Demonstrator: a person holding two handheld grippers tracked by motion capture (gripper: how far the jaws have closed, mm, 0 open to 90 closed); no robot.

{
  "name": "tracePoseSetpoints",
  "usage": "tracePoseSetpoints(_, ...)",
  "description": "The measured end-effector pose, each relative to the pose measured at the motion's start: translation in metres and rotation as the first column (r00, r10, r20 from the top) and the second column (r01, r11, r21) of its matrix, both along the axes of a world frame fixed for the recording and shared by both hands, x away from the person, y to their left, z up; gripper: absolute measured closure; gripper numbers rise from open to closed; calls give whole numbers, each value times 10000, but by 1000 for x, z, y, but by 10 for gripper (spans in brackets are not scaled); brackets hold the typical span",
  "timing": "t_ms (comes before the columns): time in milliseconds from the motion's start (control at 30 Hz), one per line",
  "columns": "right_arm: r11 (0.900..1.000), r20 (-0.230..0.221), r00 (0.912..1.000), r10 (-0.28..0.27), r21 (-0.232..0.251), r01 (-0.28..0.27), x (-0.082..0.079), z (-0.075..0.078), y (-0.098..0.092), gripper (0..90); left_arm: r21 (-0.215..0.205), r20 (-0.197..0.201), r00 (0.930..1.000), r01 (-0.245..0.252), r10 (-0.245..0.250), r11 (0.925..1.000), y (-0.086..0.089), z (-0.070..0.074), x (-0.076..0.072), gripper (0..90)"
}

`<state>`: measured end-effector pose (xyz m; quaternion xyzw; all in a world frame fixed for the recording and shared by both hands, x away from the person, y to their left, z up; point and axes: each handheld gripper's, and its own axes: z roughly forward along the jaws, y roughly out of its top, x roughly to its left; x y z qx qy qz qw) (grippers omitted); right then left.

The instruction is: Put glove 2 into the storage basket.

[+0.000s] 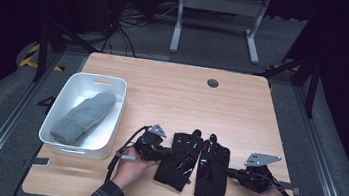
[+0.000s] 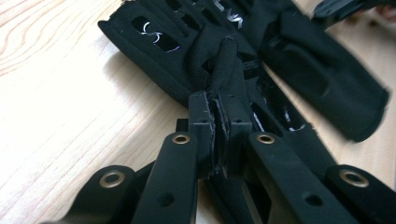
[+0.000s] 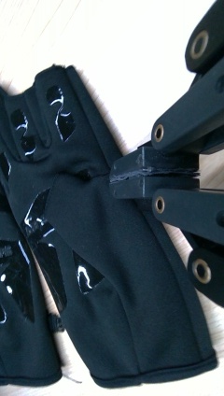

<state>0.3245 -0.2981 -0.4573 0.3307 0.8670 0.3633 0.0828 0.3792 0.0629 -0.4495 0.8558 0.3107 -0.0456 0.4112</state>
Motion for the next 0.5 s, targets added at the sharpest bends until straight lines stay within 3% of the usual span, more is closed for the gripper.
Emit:
tracePoseSetpoints(267,9995,-3,9995,327,26,-327,5,0,14,900,-450,35,9997,233,-232,9987,3,12,4,858)
tracePoseSetpoints(500,9989,-54,9990,442,159,-441,13,-1,23,900,-418,152,9986,506,-500,9978,2,22,11,859)
